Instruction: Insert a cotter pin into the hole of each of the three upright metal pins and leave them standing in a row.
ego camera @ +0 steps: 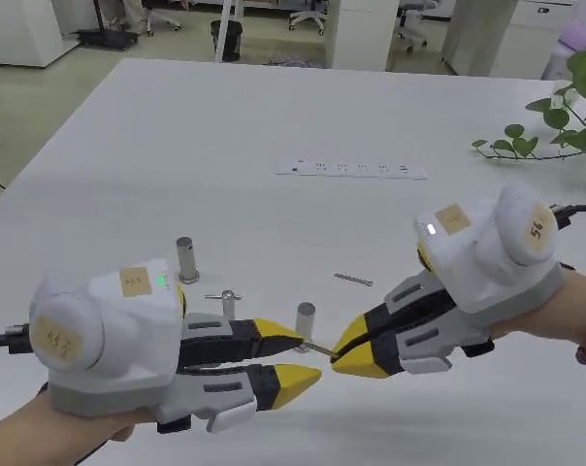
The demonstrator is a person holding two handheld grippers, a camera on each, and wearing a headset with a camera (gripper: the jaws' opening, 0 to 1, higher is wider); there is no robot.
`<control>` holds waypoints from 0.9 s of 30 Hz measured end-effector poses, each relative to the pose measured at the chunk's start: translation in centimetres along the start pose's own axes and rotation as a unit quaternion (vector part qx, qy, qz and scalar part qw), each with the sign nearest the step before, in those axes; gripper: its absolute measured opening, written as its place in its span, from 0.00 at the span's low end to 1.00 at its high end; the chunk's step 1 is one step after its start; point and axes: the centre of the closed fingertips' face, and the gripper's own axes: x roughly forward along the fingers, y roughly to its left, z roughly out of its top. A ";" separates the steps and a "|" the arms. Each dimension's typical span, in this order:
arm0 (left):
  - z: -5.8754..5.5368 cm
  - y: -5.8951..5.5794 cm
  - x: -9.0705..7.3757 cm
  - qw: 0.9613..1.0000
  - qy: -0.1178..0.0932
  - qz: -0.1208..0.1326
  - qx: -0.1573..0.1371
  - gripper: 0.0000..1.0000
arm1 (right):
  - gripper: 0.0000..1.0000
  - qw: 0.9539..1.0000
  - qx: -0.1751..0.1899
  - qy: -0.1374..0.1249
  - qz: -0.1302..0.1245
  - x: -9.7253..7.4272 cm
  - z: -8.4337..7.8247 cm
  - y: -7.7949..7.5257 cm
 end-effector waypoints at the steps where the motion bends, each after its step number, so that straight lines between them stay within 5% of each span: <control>1: 0.0 0.1 0.0 1.000 -0.002 0.006 0.000 0.23 | 0.02 1.000 0.000 0.006 -0.007 0.0 -0.2 -0.3; 5: -0.6 0.8 0.1 0.999 0.000 0.032 -0.001 0.27 | 0.02 0.999 -0.008 0.043 -0.023 0.1 -1.7 -1.1; 16: -2.3 3.6 0.4 0.994 0.015 0.109 -0.009 0.28 | 0.02 0.994 -0.005 0.087 -0.066 -0.2 -3.5 -3.9; 27: -3.3 5.6 1.2 0.988 0.027 0.150 -0.019 0.28 | 0.02 0.989 -0.003 0.119 -0.086 -0.1 -4.5 -5.4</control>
